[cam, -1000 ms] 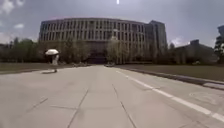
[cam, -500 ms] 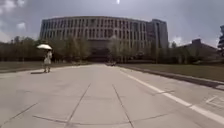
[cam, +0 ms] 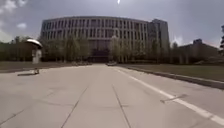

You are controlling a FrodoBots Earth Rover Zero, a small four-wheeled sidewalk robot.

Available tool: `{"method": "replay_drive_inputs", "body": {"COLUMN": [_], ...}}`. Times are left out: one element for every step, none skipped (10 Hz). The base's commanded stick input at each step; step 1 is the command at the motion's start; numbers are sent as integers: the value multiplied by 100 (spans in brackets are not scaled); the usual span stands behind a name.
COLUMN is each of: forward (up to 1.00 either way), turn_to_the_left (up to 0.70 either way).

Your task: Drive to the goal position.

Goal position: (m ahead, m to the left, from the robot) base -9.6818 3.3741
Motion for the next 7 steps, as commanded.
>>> {"method": "replay_drive_inputs", "body": {"forward": [70,70,70,70,70,70,70], "turn_to_the_left": [3,3,3,3,3,3,3]}}
